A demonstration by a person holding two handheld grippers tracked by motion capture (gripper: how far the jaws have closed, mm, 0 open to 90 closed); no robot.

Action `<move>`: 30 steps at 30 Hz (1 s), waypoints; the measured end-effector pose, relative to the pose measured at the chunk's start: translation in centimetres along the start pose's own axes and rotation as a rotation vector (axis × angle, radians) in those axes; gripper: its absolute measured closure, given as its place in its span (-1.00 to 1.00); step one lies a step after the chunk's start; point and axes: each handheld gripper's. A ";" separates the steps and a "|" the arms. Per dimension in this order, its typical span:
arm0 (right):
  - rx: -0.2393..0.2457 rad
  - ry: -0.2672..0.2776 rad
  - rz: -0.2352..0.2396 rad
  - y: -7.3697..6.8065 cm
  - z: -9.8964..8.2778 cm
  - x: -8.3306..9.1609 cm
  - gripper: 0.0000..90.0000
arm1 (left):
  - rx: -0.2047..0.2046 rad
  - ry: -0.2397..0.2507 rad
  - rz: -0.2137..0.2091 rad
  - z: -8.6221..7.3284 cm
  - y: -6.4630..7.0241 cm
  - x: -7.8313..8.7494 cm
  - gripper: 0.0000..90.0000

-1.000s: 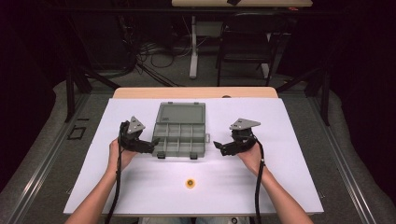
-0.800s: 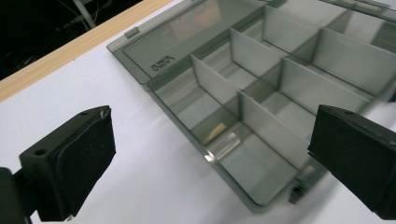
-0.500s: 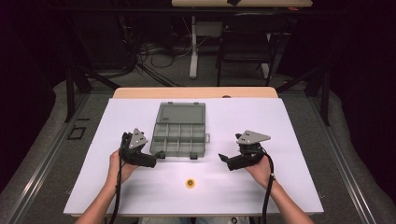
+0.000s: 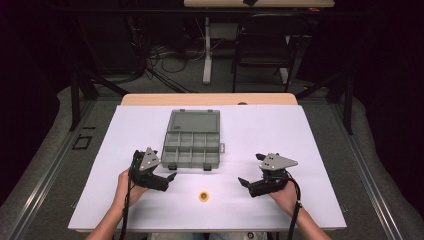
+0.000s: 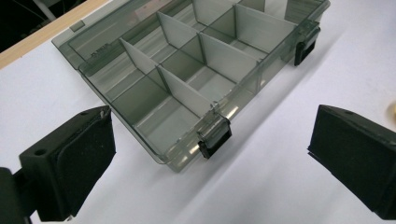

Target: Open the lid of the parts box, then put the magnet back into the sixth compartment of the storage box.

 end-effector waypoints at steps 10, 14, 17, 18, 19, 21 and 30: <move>-0.004 0.015 -0.009 0.0 0.3 0.4 -1.00 | -0.035 -0.013 -0.038 0.4 1.5 -0.6 -0.99; 0.003 0.006 -0.008 0.0 0.2 0.4 -1.00 | -0.044 -0.018 -0.046 0.5 1.9 -0.7 -0.99; 0.004 0.010 -0.010 0.0 0.3 0.5 -1.00 | -0.052 -0.013 -0.046 0.5 2.1 -0.7 -0.99; 0.004 0.008 -0.012 0.0 0.3 0.5 -1.00 | -0.057 -0.012 -0.042 0.5 2.2 -0.7 -0.99; 0.004 0.007 -0.012 0.0 0.3 0.5 -1.00 | -0.055 -0.015 -0.042 0.5 2.2 -0.7 -0.99; 0.006 0.001 -0.016 0.0 0.3 0.5 -1.00 | -0.053 -0.015 -0.043 0.5 2.2 -0.7 -0.99; 0.004 0.006 -0.014 0.2 0.3 0.5 -1.00 | -0.064 -0.021 -0.070 0.8 2.8 -0.7 -0.99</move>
Point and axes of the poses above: each handheld gripper's, and its own axes: x roughly backward along the jaws, z roughly out of its top, y roughly to its right, and after that the axes turned 4 degrees about -y, right-handed
